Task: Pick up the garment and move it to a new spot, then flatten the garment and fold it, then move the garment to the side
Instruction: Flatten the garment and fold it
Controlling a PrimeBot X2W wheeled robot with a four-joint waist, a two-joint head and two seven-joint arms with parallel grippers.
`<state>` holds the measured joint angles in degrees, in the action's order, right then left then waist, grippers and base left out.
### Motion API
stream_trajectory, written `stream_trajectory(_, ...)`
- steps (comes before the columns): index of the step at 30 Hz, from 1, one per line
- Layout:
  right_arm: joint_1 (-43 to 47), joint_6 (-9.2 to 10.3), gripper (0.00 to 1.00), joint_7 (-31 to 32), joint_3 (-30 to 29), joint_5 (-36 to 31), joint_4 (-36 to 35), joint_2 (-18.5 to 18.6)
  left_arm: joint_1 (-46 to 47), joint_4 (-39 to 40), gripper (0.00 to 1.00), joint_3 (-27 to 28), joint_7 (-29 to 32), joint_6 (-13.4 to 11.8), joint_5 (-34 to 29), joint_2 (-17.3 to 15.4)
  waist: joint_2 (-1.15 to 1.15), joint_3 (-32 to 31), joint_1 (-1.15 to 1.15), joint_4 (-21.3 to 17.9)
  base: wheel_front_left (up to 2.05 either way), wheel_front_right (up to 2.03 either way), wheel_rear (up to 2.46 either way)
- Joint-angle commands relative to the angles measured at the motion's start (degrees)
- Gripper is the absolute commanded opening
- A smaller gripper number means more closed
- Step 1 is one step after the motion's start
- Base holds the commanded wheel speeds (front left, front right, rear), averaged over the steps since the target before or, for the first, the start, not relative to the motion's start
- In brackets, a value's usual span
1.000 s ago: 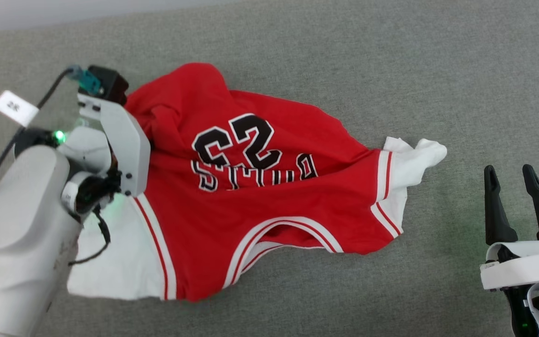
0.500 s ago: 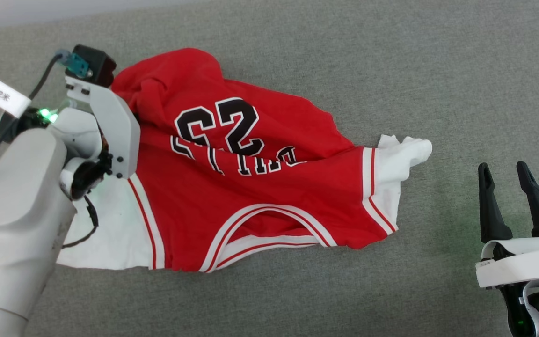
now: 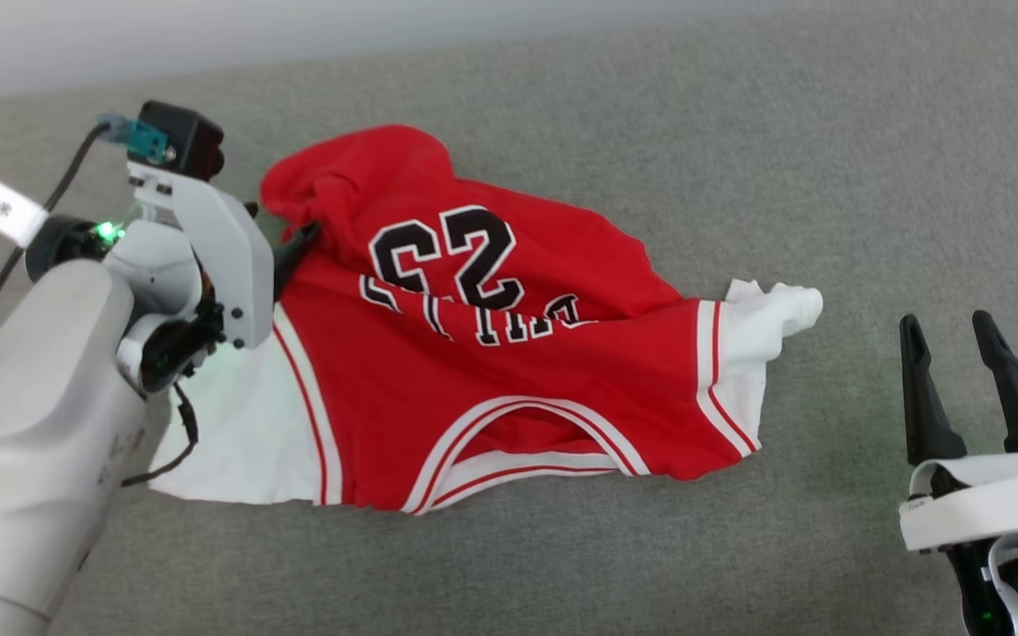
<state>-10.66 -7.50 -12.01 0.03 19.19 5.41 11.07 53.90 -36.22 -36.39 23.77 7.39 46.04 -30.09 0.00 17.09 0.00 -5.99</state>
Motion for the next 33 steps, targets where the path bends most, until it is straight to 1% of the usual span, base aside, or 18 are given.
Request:
stream_trajectory(1, 1.01, 0.01, 1.00, 0.18, -0.13, -0.25, -0.12, 0.17, -0.94, 0.36, 1.00, 0.00, -0.57, 0.08, 0.62, -0.47, 0.00, -1.73, 0.00, 1.38, 0.00, 0.00, 0.00)
stream_trajectory(10, 2.86, 0.01, 1.00, 0.71, 0.07, -0.91, -1.21, 0.18, -7.11, 3.89, 1.00, 0.45, -3.10, 0.08, 3.90, -2.55, 0.00, -7.74, 0.00, 4.49, 0.00, 0.00, 0.00)
stream_trajectory(16, 4.40, 0.01, 1.00, 1.14, 0.44, -1.39, -2.62, -0.38, -12.71, 4.64, 1.00, 1.07, -2.58, -0.47, 6.64, -3.67, 0.00, -11.48, 0.00, 5.71, 0.00, 0.00, 0.00)
stream_trajectory(20, 4.58, 0.01, 1.00, 1.81, 0.69, -1.63, -3.84, -0.67, -15.67, 4.22, 1.00, 1.21, -1.07, -0.98, 8.45, -4.23, 0.00, -12.80, 0.00, 5.76, 0.00, 0.00, 0.00)
stream_trajectory(25, 5.26, 0.01, 1.00, 2.72, 0.78, -1.73, -5.41, -0.43, -18.38, 2.96, 1.00, 0.62, 2.40, -1.89, 10.37, -4.53, 0.00, -13.26, 0.00, 5.29, 0.00, 0.00, 0.00)
stream_trajectory(30, 5.72, 0.01, 1.00, 3.45, 0.33, -1.91, -6.96, -0.14, -20.58, 1.13, 1.00, -0.06, 6.04, -3.07, 12.00, -4.35, 0.00, -12.96, 0.00, 4.59, 0.00, 0.00, 0.00)
stream_trajectory(33, 6.21, 0.01, 1.00, 3.86, -0.09, -2.02, -7.68, -0.08, -21.06, 0.25, 1.00, -0.17, 7.21, -3.58, 12.66, -3.89, 0.00, -12.56, 0.00, 4.34, 0.00, 0.00, 0.00)
